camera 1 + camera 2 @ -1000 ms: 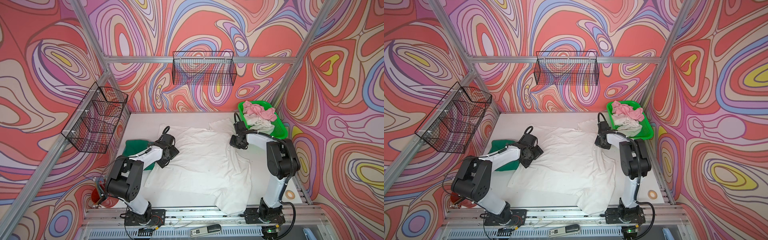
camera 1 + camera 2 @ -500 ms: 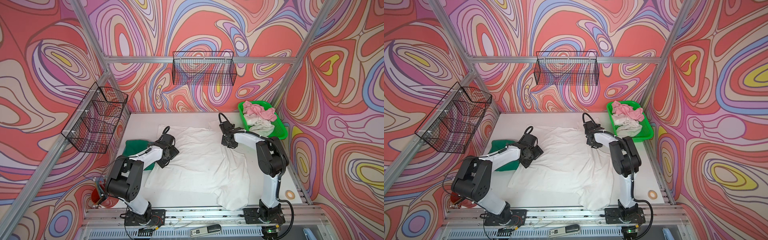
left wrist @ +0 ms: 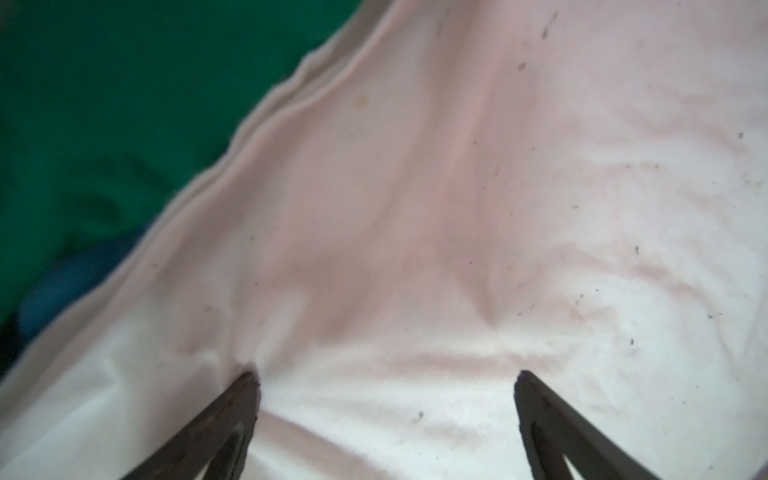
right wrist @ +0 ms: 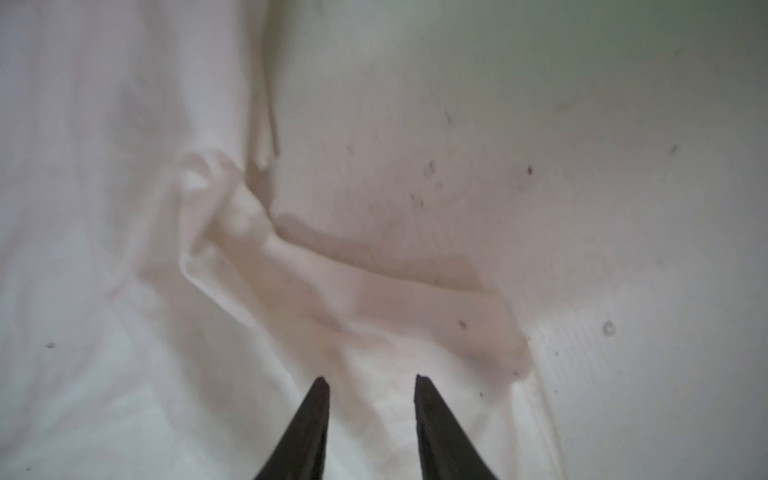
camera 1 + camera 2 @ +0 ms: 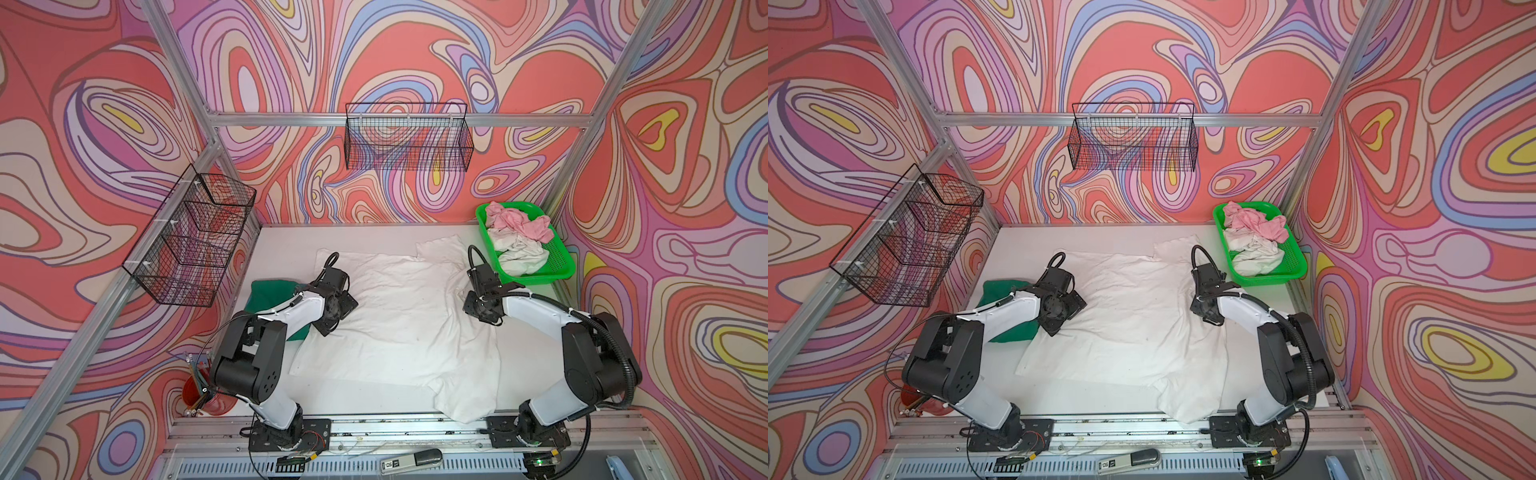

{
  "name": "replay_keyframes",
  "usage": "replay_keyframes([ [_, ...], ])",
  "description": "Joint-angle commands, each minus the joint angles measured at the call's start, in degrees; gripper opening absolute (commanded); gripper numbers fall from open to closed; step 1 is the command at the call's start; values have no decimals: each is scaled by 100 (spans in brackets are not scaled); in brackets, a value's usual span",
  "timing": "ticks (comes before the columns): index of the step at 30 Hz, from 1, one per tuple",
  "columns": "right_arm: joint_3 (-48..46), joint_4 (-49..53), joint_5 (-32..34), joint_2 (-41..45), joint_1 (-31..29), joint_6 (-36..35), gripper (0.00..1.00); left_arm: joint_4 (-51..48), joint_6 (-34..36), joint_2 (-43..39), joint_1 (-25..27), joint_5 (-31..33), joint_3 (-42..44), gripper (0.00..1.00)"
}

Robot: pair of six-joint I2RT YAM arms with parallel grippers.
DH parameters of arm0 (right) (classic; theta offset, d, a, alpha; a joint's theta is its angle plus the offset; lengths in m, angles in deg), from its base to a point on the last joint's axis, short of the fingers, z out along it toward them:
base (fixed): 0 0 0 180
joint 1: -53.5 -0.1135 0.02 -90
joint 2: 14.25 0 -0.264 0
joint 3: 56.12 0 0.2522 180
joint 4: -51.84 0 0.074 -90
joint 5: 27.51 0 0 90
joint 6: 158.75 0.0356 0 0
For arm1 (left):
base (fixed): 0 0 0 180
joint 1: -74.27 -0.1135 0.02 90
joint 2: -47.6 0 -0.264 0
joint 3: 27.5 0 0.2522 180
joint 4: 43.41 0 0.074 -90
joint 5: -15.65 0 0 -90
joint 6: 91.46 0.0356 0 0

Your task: Fold and stack the t-shirts

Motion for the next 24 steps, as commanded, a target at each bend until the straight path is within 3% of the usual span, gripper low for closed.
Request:
replay_keyframes([
  [1, -313, -213, -223, -14, 17, 555, 36, -470, -113, 418, -58, -236, 424, 98],
  [6, -630, -164, -53, -11, 489, 864, 32, -461, -108, 392, -63, -240, 455, 98],
  [13, -1069, 171, 159, 623, 1100, 1181, 31, -418, -120, 400, -59, -267, 453, 98],
  [24, -1610, 626, -331, 1351, 1504, 1576, 30, -389, -113, 391, -66, -323, 466, 98],
])
